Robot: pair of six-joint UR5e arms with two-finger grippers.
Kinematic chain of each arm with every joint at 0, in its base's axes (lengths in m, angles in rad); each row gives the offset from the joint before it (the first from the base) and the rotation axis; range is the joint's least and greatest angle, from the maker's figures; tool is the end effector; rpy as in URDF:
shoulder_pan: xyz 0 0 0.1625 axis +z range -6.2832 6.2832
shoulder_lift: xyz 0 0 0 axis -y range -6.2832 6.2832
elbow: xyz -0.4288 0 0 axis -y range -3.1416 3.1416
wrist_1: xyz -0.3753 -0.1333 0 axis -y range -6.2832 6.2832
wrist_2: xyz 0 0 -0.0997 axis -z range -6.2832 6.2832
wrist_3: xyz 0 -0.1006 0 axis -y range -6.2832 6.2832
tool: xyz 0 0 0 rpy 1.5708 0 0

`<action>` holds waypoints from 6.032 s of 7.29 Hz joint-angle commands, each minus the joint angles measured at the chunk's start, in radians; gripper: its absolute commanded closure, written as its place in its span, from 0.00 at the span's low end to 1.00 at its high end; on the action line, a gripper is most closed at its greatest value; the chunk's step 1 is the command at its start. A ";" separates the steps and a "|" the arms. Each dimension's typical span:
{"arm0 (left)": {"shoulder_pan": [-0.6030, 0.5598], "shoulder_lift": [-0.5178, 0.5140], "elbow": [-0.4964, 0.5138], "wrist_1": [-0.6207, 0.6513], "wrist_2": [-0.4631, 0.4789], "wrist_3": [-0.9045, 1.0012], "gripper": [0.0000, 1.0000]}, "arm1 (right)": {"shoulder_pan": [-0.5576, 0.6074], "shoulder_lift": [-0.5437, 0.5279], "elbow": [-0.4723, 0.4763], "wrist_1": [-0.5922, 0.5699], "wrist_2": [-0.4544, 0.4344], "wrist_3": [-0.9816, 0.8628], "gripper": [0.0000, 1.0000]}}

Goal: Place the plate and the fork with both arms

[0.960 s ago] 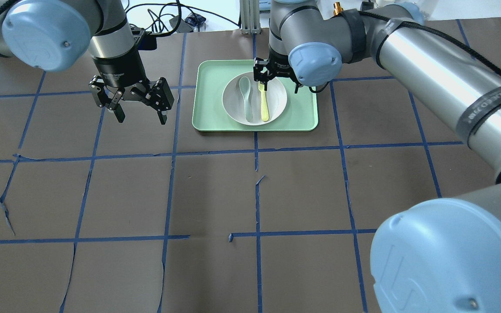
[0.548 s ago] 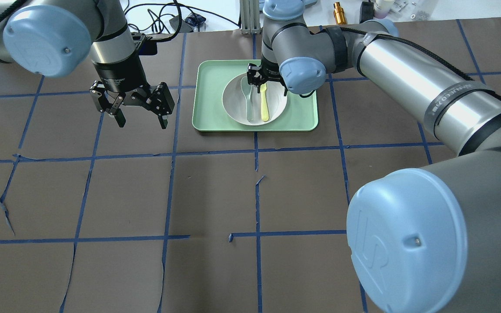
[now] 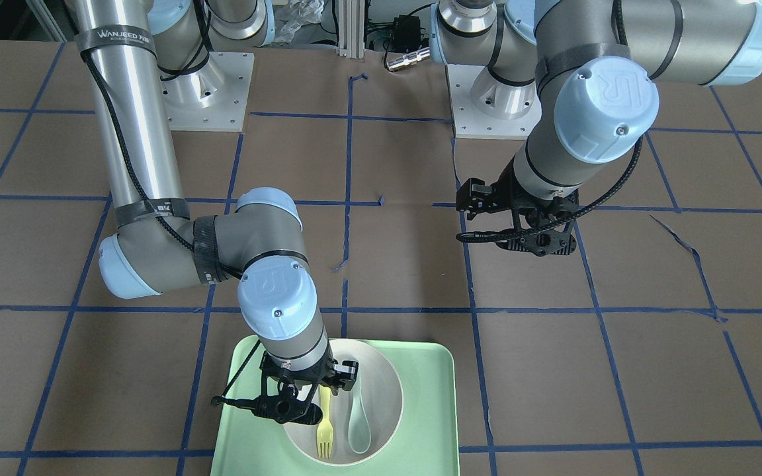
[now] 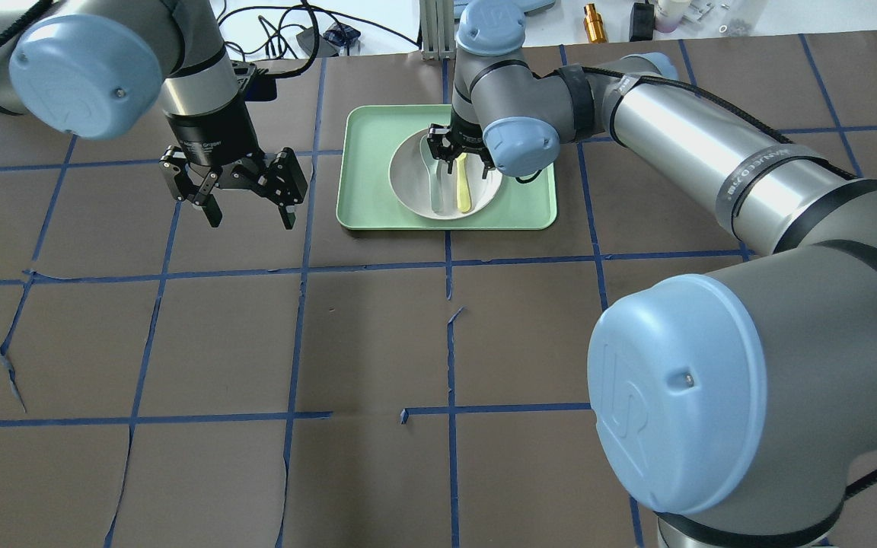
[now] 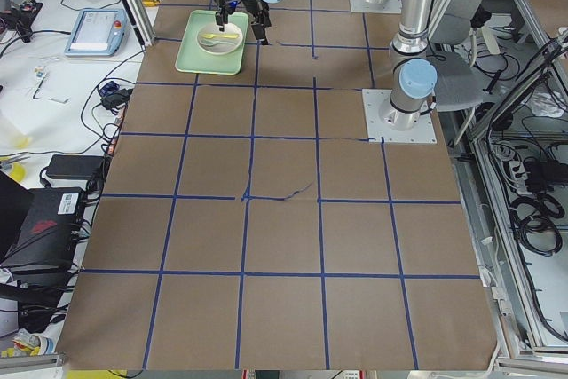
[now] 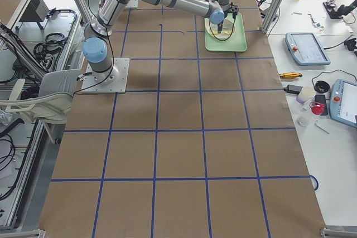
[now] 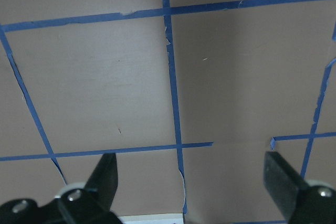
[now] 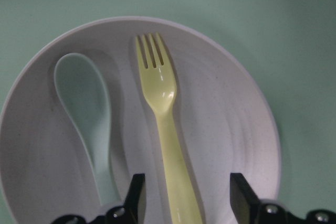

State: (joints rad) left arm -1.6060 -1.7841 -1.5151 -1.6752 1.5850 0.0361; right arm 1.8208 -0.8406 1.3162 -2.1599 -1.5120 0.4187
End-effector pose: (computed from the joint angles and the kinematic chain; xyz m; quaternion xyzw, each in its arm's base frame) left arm -0.1505 -0.5267 0.3997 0.0363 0.9907 0.1306 0.0070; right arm 0.3155 -0.6730 0.2216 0.0824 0.9946 -0.0439 0.0463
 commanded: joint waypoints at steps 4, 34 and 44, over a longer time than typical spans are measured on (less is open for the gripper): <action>0.000 0.000 -0.010 0.003 -0.002 -0.001 0.00 | 0.018 0.041 0.000 -0.006 0.001 -0.015 0.40; 0.000 -0.001 -0.011 0.008 0.000 0.004 0.00 | -0.173 -0.268 0.153 0.252 -0.002 -0.347 0.00; -0.046 0.063 -0.039 0.166 -0.037 -0.166 0.00 | -0.118 -0.607 0.134 0.683 -0.074 -0.359 0.00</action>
State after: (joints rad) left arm -1.6515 -1.7187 -1.5294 -1.5242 1.5469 -0.1345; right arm 1.7044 -1.4392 1.4575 -1.4798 -1.6023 0.0627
